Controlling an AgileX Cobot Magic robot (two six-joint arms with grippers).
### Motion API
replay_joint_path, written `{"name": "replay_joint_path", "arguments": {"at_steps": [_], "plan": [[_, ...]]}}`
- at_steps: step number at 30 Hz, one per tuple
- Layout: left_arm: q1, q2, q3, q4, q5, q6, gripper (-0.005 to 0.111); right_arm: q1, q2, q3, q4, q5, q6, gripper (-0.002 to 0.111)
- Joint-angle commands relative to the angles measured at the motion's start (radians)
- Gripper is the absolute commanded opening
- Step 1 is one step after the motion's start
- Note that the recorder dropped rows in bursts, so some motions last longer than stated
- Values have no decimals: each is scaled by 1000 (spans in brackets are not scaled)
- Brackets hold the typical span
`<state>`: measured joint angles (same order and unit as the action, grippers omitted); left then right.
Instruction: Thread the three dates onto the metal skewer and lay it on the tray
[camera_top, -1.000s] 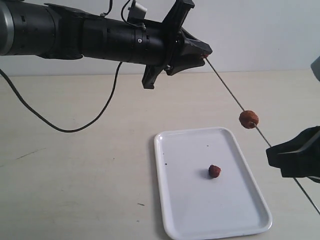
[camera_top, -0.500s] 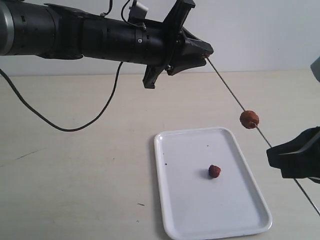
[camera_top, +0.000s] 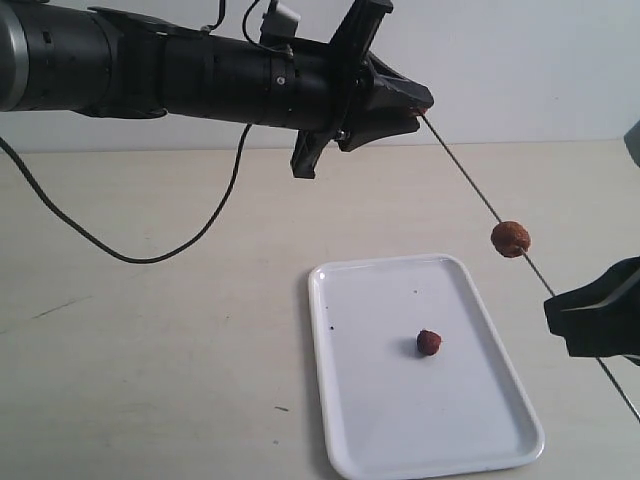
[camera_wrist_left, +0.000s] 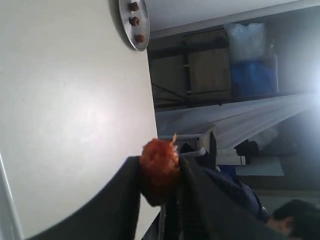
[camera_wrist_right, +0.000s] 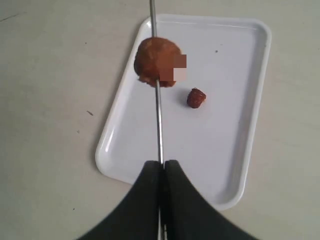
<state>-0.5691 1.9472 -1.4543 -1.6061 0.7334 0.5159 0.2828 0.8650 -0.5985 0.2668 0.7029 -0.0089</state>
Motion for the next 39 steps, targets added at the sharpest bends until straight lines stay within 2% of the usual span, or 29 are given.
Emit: {"name": "replay_joint_path", "arguments": {"at_steps": [1,21,31,39], "plan": [[13,-17,1,-2,48,8,27,-3,-2,4,-11,-13,20,0],[15,-17,1,0,51,30,27,-3,-2,4,-11,35,16,0],[12,-17,1,0,94,48,27,-3,-2,4,2,-16,9,0],[12,-17,1,25,105,82,27,-3,-2,4,96,-51,-102,0]]}}
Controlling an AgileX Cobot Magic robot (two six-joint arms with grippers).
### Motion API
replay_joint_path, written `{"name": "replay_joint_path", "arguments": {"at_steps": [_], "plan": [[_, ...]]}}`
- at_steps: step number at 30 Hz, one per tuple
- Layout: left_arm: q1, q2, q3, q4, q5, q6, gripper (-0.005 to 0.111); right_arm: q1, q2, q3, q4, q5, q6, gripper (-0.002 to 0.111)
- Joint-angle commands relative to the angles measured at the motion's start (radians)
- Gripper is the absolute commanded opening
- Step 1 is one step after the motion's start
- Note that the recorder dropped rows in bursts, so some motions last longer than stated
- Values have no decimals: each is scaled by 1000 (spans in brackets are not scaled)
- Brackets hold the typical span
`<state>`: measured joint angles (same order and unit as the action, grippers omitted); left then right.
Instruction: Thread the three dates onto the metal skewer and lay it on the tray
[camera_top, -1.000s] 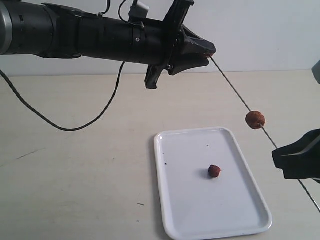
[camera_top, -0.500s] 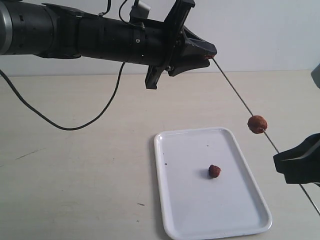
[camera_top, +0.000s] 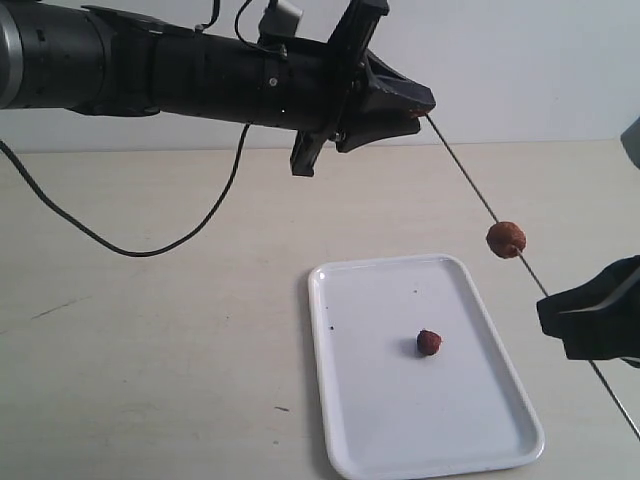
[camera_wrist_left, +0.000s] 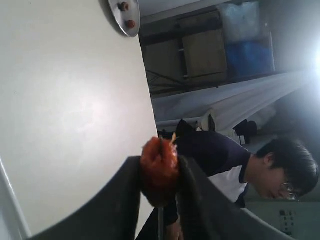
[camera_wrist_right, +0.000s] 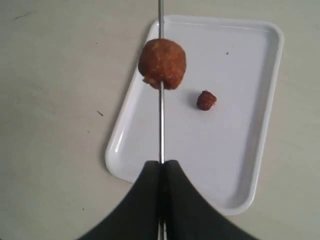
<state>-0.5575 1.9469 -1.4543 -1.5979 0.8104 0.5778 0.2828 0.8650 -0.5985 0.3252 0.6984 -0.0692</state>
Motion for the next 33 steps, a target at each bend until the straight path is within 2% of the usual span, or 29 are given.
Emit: {"name": "replay_joint_path", "arguments": {"at_steps": [1,14,19,26,33], "plan": [[0,-17,1,19,34,20,27,-3,-2,4,41,-56,-42,0],[-1,-17,1,49,89,47,27,-3,86,4,58,-187,-36,0],[-1,-17,1,51,96,81,27,-3,170,-8,200,-291,-199,0],[-1,-17,1,77,96,106,27,-3,184,-90,200,-315,-199,0],[-1,-17,1,78,100,177,27,-3,243,-96,200,-331,-248,0]]}}
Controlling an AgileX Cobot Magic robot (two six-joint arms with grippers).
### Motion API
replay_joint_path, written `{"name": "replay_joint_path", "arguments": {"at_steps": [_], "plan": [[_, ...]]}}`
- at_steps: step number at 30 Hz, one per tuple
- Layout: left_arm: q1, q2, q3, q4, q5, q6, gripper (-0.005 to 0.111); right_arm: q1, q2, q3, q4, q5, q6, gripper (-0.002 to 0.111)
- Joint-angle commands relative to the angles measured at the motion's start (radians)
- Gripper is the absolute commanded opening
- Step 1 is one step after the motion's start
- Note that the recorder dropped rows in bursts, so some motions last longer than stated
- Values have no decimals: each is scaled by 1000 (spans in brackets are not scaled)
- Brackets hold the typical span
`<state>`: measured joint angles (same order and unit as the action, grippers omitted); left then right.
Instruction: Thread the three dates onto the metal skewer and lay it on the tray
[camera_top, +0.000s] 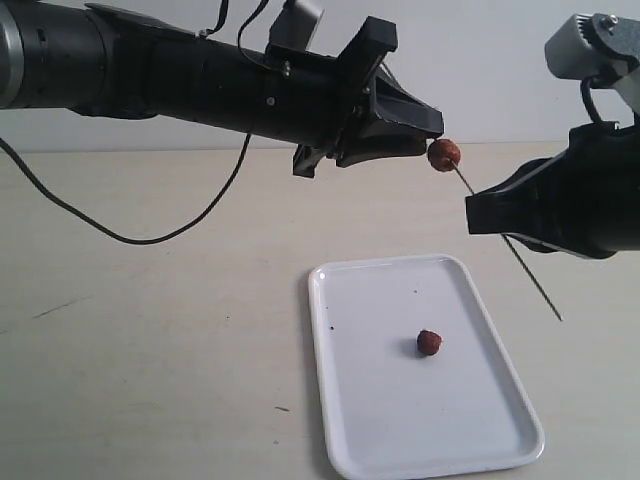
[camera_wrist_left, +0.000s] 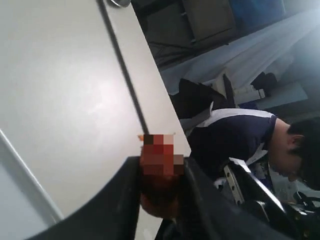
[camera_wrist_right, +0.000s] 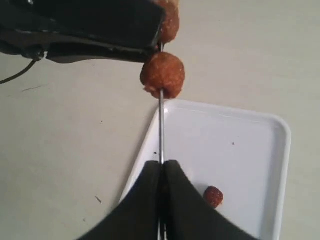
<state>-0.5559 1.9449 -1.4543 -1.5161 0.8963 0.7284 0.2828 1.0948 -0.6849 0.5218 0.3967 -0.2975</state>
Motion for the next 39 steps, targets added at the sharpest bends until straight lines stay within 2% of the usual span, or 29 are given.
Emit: {"name": "replay_joint_path", "arguments": {"at_steps": [1,17,27,39], "plan": [[-3,-15,1,-4,14,26,27,-3,13,-10,3,-35,-20,0],[-3,-15,1,-4,14,63,27,-3,11,-10,3,-30,-23,0],[-3,-15,1,11,5,106,48,-3,11,-10,1,-20,-23,0],[-1,-15,1,23,26,238,51,-3,-24,-10,-4,-33,-15,0]]}}
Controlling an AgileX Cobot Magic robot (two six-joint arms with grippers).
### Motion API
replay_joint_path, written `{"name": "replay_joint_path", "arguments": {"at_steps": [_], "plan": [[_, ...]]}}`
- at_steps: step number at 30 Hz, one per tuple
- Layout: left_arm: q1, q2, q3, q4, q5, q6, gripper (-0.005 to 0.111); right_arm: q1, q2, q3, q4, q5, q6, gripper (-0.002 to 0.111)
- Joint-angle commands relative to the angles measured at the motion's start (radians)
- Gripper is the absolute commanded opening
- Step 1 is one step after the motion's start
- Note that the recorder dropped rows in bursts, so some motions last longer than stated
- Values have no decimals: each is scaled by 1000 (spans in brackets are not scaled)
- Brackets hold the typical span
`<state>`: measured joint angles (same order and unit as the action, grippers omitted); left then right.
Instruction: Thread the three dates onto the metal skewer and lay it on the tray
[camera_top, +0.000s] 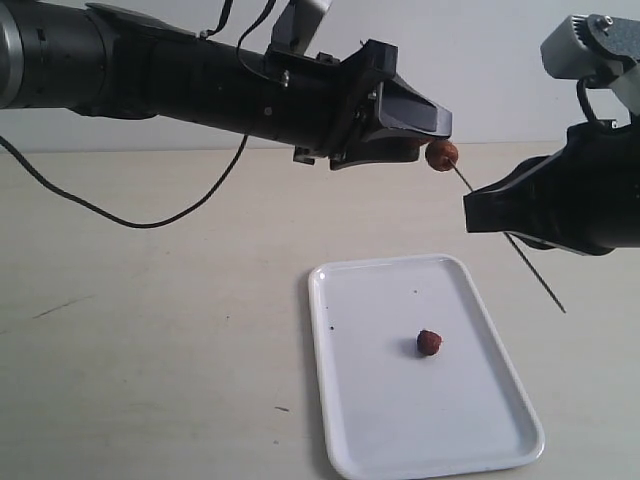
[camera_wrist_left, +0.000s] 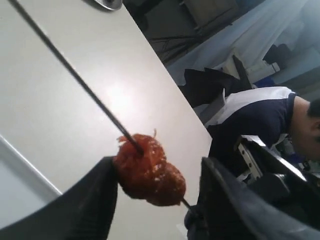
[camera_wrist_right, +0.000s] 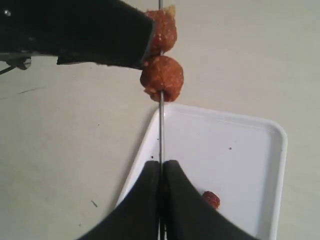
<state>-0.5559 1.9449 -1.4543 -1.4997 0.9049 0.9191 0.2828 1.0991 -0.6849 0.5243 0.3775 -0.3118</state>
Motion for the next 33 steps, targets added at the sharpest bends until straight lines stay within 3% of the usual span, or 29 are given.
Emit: {"name": "replay_joint_path", "arguments": {"at_steps": [1,11,23,33], "plan": [[-1,-15,1,8,17,49,51,-3,-34,-10,-10,-14,0,0],[-1,-15,1,26,67,109,51,-3,-121,-10,-74,-32,37,0],[-1,-15,1,165,143,184,50,-3,-250,-10,-534,19,473,0],[-46,-4,47,295,56,177,50,-3,-317,-10,-679,226,637,0]]}}
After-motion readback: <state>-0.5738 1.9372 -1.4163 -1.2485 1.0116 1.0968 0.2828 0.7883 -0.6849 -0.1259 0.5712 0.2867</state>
